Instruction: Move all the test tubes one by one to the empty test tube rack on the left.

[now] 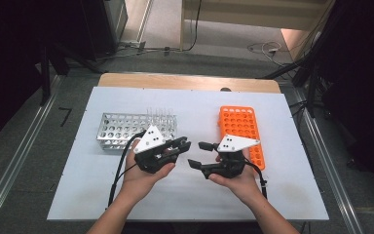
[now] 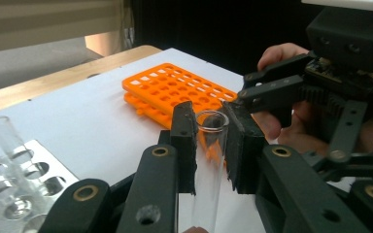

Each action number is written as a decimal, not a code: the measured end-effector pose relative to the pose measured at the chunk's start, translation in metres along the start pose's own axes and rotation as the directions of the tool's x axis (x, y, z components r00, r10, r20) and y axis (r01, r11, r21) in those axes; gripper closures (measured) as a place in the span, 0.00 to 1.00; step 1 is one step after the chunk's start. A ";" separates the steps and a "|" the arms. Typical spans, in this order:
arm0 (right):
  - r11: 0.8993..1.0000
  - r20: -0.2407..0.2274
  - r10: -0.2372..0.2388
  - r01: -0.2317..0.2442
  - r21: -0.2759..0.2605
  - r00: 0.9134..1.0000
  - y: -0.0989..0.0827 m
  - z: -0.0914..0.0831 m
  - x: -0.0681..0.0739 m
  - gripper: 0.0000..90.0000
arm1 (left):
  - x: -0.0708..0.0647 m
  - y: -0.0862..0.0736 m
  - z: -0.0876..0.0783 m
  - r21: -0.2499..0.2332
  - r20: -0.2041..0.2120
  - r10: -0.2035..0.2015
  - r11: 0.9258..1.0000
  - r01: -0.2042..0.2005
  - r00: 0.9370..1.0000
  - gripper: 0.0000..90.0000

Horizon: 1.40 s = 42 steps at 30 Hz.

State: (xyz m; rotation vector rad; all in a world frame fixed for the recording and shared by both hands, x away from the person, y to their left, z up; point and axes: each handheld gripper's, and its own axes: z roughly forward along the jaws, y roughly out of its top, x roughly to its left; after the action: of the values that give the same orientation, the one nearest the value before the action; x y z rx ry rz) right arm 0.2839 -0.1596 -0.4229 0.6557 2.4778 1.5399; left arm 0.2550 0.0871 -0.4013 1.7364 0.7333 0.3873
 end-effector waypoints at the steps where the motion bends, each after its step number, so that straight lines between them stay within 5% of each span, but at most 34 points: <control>1: 1.000 0.001 0.003 -0.003 -0.003 1.000 0.000 -0.002 -0.002 0.16 | 0.002 0.001 -0.001 -0.003 -0.008 -0.001 1.000 0.001 1.000 0.84; 6: 1.000 0.026 0.008 -0.008 -0.007 1.000 -0.003 -0.012 -0.016 0.00 | 0.012 0.003 -0.008 -0.015 -0.038 -0.012 1.000 0.011 0.999 0.84; 23: 0.999 0.115 0.053 -0.053 -0.003 0.992 -0.019 -0.046 -0.058 0.00 | 0.058 0.012 -0.026 -0.055 -0.134 -0.070 0.997 0.063 0.989 0.84; 42: 0.994 0.187 0.113 -0.109 -0.031 0.976 -0.031 -0.065 -0.086 0.00 | 0.112 0.025 -0.034 -0.089 -0.273 -0.106 0.992 0.085 0.956 0.84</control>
State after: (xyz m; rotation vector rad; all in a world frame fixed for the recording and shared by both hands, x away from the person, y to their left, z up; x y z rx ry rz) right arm 0.3294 -0.2623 -0.4284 0.9067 2.3180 1.4623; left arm 0.3254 0.1811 -0.3803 1.5847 0.9876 0.5924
